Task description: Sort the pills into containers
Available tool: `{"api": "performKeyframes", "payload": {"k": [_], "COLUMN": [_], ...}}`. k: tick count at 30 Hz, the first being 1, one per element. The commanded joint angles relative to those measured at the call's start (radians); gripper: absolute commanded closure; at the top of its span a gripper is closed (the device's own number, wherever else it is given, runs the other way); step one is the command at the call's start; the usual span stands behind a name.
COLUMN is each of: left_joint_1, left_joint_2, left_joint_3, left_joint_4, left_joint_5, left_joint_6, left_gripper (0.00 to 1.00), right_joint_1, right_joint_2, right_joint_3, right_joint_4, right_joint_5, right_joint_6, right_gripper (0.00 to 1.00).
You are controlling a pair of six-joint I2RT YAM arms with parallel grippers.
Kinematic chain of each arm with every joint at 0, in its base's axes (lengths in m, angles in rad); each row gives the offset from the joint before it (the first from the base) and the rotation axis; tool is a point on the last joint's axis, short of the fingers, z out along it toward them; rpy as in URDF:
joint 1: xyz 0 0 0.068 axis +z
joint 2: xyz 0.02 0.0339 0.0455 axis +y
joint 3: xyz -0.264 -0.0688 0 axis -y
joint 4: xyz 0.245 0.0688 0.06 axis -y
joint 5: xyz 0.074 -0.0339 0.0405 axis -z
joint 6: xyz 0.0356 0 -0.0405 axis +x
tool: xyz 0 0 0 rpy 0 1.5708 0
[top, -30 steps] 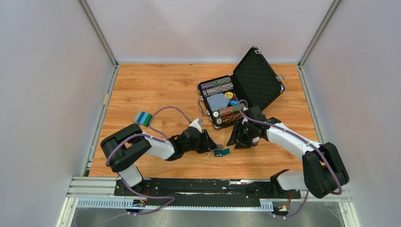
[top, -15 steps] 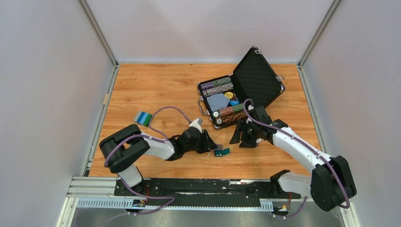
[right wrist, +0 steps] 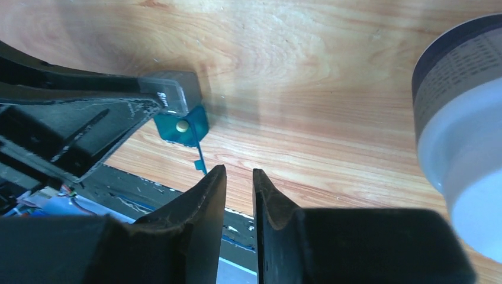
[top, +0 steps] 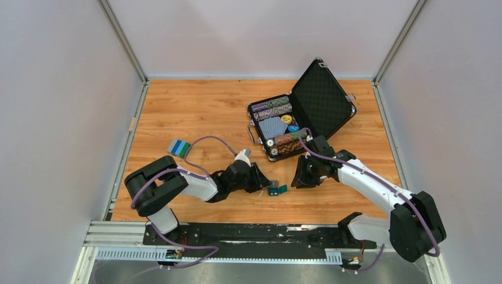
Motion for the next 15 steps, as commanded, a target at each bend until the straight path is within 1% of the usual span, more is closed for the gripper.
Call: {"api": "performKeyframes", "payload": {"k": [1, 5, 8, 9, 12, 13, 15], "left_joint_1": [-0.004, -0.005, -0.004, -0.004, -0.005, -0.005, -0.005], "left_joint_2": [0.011, 0.01, 0.01, 0.01, 0.008, 0.008, 0.008], "left_joint_3": [-0.022, -0.022, -0.022, -0.023, -0.026, -0.028, -0.032], "left_joint_4": [-0.05, -0.051, -0.051, -0.051, -0.046, -0.042, -0.038], "left_joint_5": [-0.054, -0.054, -0.055, -0.055, -0.055, -0.055, -0.056], "left_joint_6": [0.001, 0.0, -0.003, -0.004, -0.01, -0.011, -0.016], "left_gripper": [0.66, 0.66, 0.67, 0.67, 0.68, 0.68, 0.68], "right_joint_1": [0.043, 0.092, 0.12, 0.126, 0.148, 0.154, 0.162], "right_joint_2": [0.052, 0.098, 0.096, 0.094, 0.09, 0.094, 0.112], "right_joint_3": [0.045, 0.06, 0.066, 0.067, 0.06, 0.056, 0.051], "right_joint_4": [-0.015, 0.01, 0.064, 0.081, 0.125, 0.135, 0.158], "right_joint_5": [0.048, 0.043, 0.002, -0.014, -0.017, -0.015, -0.024], "right_joint_6": [0.016, 0.011, 0.006, 0.007, 0.027, 0.03, 0.034], "right_gripper": [0.77, 0.77, 0.73, 0.7, 0.53, 0.5, 0.47]}}
